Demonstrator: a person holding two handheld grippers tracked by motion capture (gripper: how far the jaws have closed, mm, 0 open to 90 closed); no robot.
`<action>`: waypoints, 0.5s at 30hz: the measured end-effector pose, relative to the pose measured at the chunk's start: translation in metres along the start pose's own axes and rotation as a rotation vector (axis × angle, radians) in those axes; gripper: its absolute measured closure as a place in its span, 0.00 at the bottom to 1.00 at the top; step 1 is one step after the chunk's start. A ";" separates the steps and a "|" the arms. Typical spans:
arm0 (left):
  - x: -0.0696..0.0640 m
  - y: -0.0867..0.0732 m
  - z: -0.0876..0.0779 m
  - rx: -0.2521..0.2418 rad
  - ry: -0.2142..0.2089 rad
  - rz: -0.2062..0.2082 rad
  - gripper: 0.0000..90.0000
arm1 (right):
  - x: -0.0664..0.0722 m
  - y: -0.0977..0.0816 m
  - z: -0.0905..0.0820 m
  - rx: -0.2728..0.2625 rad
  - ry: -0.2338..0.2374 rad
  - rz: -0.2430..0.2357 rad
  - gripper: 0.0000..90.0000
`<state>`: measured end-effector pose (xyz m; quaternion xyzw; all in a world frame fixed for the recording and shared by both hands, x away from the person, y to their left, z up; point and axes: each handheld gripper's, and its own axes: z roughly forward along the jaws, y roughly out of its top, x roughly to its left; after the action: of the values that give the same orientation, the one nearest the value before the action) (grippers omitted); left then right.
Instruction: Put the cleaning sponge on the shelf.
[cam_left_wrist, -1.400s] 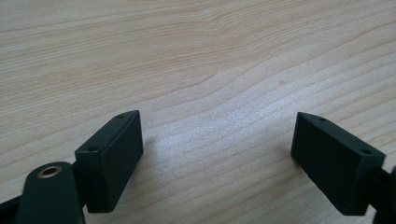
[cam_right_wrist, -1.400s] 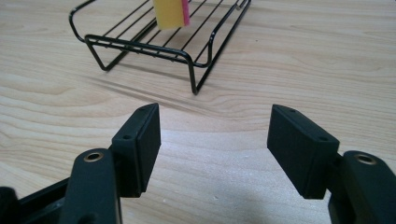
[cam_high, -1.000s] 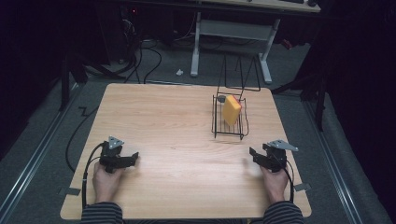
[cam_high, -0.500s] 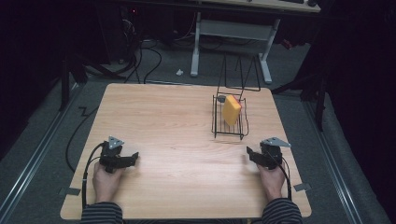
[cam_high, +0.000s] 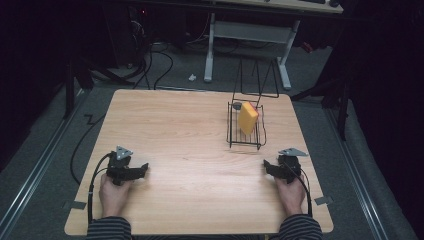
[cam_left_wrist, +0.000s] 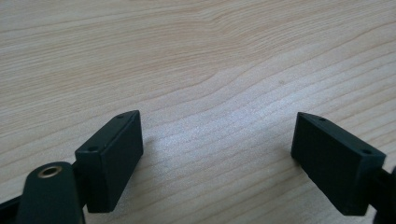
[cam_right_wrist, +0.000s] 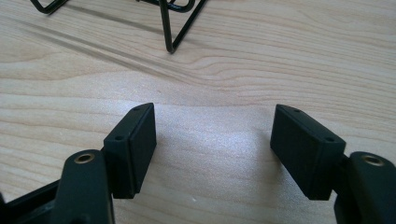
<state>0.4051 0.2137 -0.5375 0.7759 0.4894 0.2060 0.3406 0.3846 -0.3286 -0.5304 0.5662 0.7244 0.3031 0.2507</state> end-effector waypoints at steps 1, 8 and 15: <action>0.000 0.000 0.000 0.000 0.000 0.000 0.19 | 0.000 0.000 0.000 0.002 -0.001 0.004 0.35; 0.000 0.000 0.000 0.000 0.001 0.000 0.19 | 0.000 0.000 0.000 0.000 -0.001 0.003 0.35; 0.000 0.000 0.000 0.000 0.001 0.000 0.19 | 0.000 0.000 0.000 0.000 -0.001 0.002 0.35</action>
<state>0.4051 0.2136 -0.5375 0.7758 0.4896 0.2062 0.3405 0.3843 -0.3283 -0.5304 0.5671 0.7237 0.3031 0.2507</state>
